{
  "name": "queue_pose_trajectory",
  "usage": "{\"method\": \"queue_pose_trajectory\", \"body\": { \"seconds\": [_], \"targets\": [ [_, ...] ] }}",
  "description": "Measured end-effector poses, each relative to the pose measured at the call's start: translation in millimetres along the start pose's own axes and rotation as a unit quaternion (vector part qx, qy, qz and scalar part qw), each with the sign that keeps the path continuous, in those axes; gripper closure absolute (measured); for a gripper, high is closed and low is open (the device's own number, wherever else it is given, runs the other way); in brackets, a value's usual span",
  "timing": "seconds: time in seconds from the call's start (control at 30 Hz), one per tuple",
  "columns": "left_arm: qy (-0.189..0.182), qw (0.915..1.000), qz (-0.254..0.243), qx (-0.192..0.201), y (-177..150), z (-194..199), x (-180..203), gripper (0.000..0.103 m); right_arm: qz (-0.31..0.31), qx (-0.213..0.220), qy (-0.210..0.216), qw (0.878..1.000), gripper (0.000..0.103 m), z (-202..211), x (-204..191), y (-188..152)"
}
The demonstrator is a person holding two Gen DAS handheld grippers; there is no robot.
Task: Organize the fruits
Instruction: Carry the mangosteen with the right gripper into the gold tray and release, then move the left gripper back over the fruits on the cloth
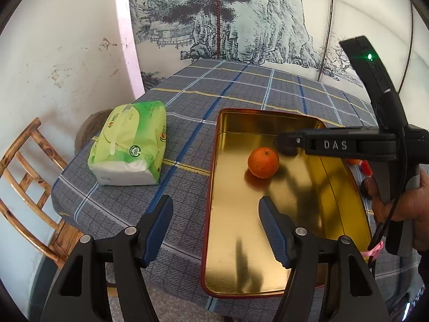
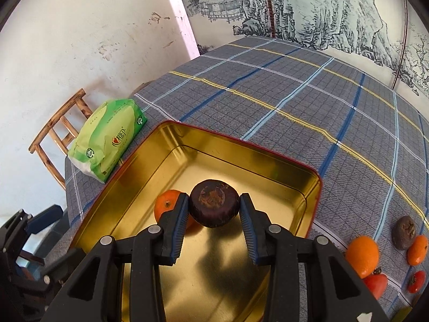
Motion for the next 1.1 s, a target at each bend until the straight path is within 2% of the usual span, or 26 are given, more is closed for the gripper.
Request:
{"method": "queue_pose_trajectory", "body": {
  "seconds": [0.3,0.43,0.57,0.67,0.87,1.1],
  "targets": [
    [0.002,0.9999,-0.013,-0.004,-2,3,9,0.033,-0.013,0.070,0.032,0.997,0.059,40,-9,25],
    [0.004,0.9997,-0.024,0.000,-1,8,14,0.032,-0.018,0.089,0.047,0.995,0.057,63,-11,17],
    [0.000,0.9992,-0.039,0.003,-1,12,23,0.032,-0.012,0.102,0.049,0.994,0.055,93,-8,-5],
    [-0.001,0.9985,-0.054,0.004,-1,16,31,0.031,-0.005,0.111,0.034,0.993,0.051,118,3,-26],
    [-0.009,0.9963,-0.085,0.011,1,26,53,0.030,0.003,0.125,-0.039,0.991,0.043,169,48,-75],
    [-0.032,0.9904,-0.133,0.018,2,37,93,0.028,-0.073,0.136,-0.130,0.980,0.040,228,138,-136]
  ]
}}
Point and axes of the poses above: each gripper's, at about its wrist camera, not at the fingertips, and z roughly against the way its jaws point, x to its right, y to its top, the point moved 10 cm from there along -z, roughly the way its jaws point, and after that the axes turned 5 degrees about x, right-handed, at the moved point
